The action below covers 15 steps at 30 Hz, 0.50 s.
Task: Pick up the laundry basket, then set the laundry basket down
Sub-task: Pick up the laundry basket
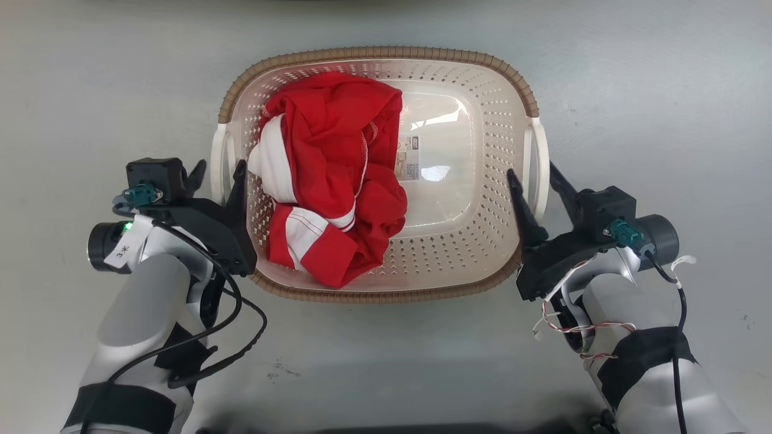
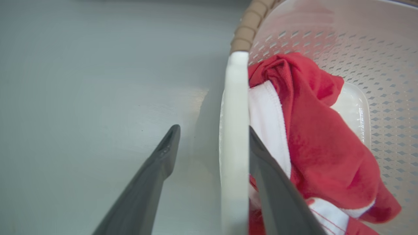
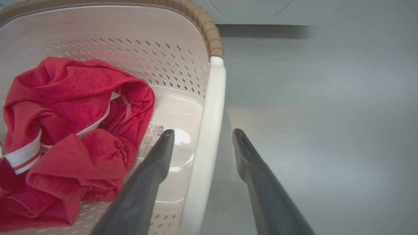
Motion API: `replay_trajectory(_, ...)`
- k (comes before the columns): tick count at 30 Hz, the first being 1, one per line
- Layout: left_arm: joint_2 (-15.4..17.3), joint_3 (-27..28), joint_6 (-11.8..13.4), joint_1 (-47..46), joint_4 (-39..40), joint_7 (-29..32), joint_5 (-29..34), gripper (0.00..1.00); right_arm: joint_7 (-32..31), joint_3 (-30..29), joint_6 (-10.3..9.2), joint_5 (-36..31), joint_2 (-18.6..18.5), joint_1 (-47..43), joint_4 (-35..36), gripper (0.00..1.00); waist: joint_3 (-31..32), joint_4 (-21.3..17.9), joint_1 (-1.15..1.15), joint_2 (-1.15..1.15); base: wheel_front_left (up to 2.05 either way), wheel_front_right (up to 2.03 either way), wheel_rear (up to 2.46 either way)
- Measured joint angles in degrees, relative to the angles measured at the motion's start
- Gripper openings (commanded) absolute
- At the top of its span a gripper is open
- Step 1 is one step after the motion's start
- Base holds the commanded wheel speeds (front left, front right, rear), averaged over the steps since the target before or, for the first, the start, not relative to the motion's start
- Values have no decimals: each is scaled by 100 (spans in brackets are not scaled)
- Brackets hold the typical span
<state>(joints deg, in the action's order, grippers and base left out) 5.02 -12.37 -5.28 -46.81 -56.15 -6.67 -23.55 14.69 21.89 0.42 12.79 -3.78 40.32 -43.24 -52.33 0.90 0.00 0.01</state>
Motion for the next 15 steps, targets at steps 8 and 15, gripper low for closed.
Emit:
replay_trajectory(8, -79, -82, -121, -144, -277, -20, -19, 0, 1, 57, 13, 187, 48, 140, -240, 0, -7, 11, 0, -1, 0, 0, 0)
replay_trajectory(15, -119, -134, -143, -151, -548, -53, -58, 0, -1, 75, 119, 269, 74, 213, -546, 0, 110, -4, 0, -1, 0, 0, 0)
